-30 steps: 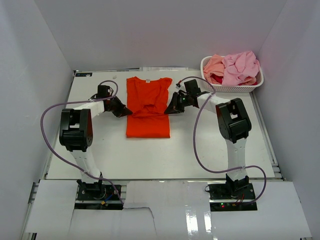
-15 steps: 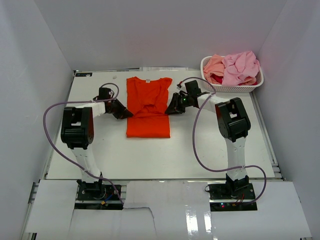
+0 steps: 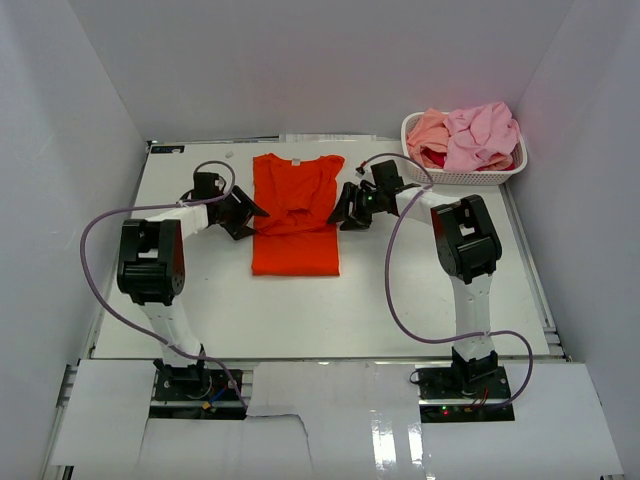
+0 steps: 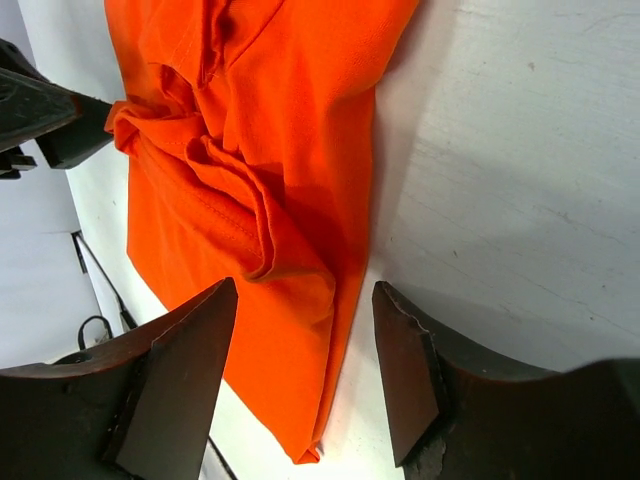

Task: Fold and stack the t-shirts
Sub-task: Fold the folded rectangular tshirt in 1/3 of the way

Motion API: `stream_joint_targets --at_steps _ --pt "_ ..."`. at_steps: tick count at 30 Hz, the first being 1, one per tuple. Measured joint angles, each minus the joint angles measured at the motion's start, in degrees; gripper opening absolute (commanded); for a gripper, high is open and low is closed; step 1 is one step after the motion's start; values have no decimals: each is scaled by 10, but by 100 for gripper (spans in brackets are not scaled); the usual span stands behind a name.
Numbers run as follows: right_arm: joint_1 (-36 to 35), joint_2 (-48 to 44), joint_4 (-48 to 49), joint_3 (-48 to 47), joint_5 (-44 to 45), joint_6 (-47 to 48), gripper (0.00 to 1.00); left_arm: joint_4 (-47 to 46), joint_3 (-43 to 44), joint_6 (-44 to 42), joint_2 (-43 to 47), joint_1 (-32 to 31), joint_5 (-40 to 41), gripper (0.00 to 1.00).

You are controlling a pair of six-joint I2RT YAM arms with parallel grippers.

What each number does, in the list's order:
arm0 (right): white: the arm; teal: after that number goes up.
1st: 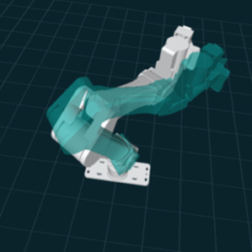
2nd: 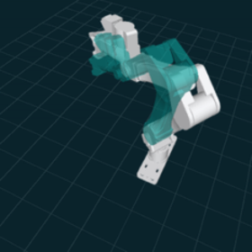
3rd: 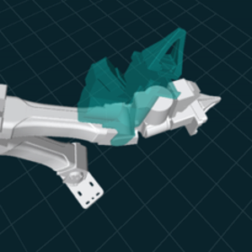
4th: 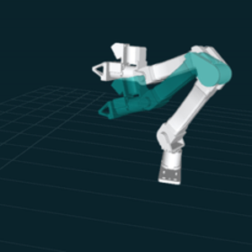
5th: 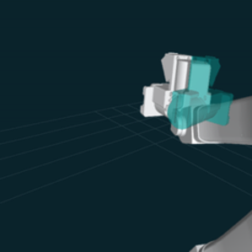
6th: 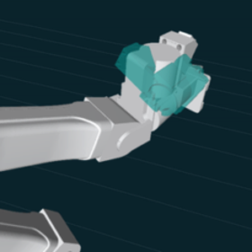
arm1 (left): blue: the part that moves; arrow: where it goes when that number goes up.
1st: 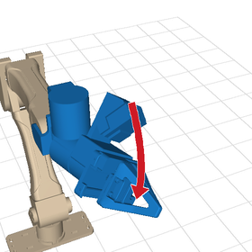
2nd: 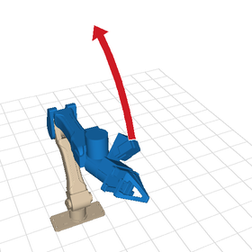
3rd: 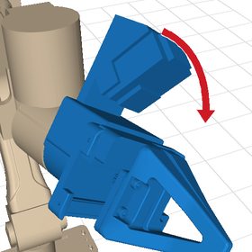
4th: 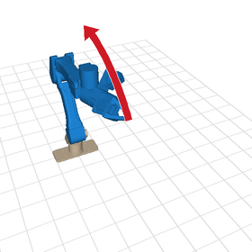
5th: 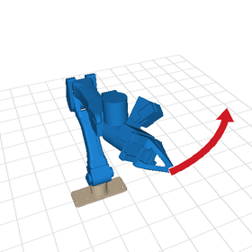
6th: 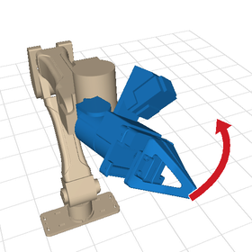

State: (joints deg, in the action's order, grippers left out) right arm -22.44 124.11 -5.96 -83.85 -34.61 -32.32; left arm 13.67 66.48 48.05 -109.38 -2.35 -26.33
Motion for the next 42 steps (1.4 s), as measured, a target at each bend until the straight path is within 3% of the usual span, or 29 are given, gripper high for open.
stream_joint_targets --at_steps 12,19,22,23,24,25,26,27,33,42 --pt "7 -14 0 -2 15 30 64 -45 -10 4 107 0 47 74" --pt "-5 -74 -16 -1 23 83 65 -34 -48 -2 169 0 42 64" --pt "-19 -94 -17 4 25 102 53 -27 -106 -7 225 0 36 53" --pt "-24 -99 -17 8 23 104 36 -24 -125 -8 245 0 32 48" --pt "-27 -103 -16 12 20 110 26 -22 -147 -9 266 0 28 40" --pt "-32 -106 -18 16 15 111 19 -21 -166 -9 283 0 23 18" --pt "-37 -108 -18 20 11 111 8 -20 -185 -7 301 0 17 7" --pt "-40 -108 -19 24 8 111 8 -19 -202 -6 316 0 13 0" --pt "-52 -108 -16 50 -20 96 8 -46 -282 -2 358 0 -33 0" --pt "-90 -82 -1 29 -33 76 8 -167 -351 9 321 -2 -95 0"
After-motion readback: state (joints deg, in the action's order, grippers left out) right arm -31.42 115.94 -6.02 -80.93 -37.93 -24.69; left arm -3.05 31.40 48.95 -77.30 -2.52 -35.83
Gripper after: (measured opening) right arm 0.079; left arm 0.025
